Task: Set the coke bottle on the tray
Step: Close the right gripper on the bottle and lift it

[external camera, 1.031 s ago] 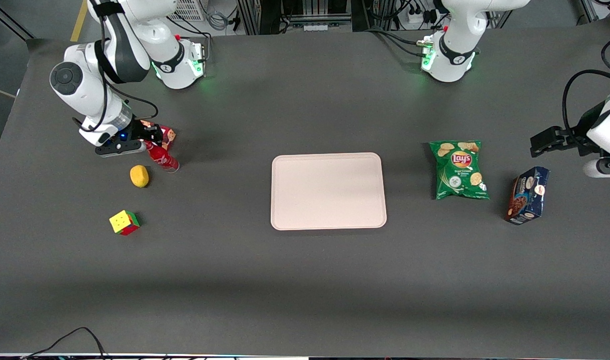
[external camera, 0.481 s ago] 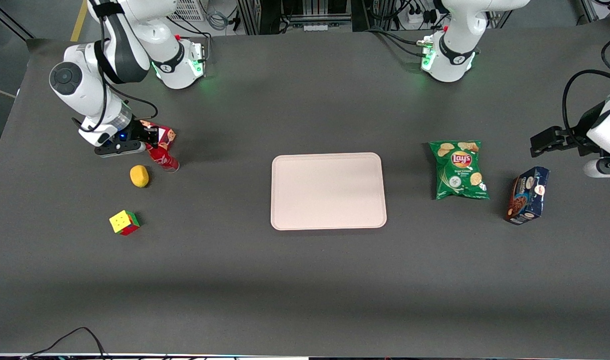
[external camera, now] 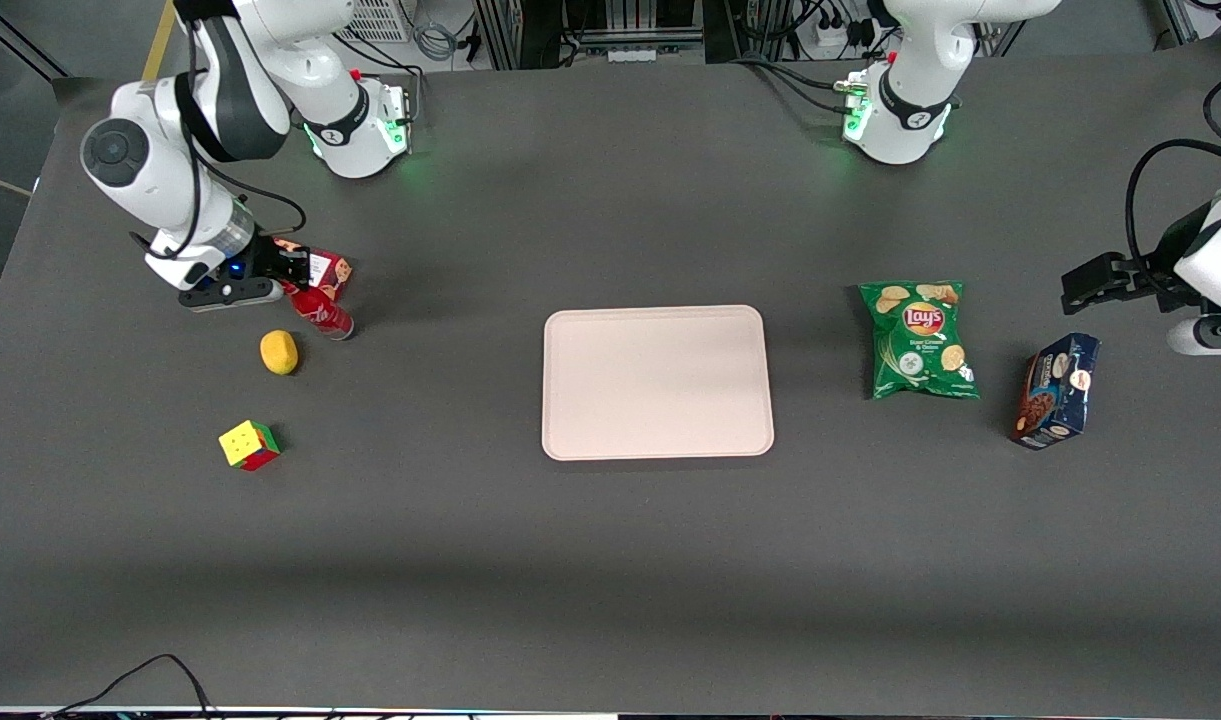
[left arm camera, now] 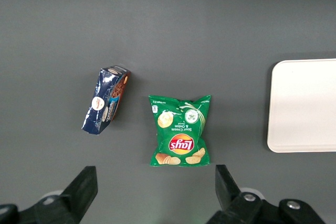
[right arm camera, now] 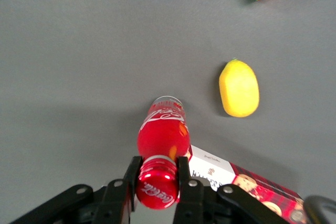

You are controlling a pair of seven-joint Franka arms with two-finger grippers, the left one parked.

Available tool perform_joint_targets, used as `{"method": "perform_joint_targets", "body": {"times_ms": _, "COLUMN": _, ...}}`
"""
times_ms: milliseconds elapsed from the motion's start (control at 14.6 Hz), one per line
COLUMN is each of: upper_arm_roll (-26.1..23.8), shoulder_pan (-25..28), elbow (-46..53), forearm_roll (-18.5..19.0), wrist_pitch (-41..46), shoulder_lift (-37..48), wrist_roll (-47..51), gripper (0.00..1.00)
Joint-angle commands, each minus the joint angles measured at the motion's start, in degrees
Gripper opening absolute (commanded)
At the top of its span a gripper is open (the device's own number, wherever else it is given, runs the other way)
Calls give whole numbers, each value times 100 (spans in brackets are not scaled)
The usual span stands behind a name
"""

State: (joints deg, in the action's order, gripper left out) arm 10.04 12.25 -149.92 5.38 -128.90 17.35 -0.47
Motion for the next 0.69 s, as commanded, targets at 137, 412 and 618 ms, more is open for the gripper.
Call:
{"method": "perform_joint_targets", "body": {"times_ms": 137, "upper_arm_roll": -45, "shoulder_pan": 14, "elbow": 1375, "forearm_roll": 7, "wrist_pitch": 1655, "shoulder_lift": 331, "wrist_roll": 11, "gripper": 0}}
{"method": "perform_joint_targets", "body": {"times_ms": 412, "upper_arm_roll": -553, "shoulder_pan": 76, "elbow": 2438, "forearm_roll": -63, "wrist_pitch": 2579, "shoulder_lift": 121, "wrist_roll": 572, "gripper": 0}}
{"method": "perform_joint_targets", "body": {"times_ms": 618, "upper_arm_roll": -1090, "shoulder_pan": 102, "elbow": 3220, "forearm_roll": -430, "wrist_pitch": 2879, "shoulder_lift": -265, "wrist_roll": 1153, "gripper": 0}}
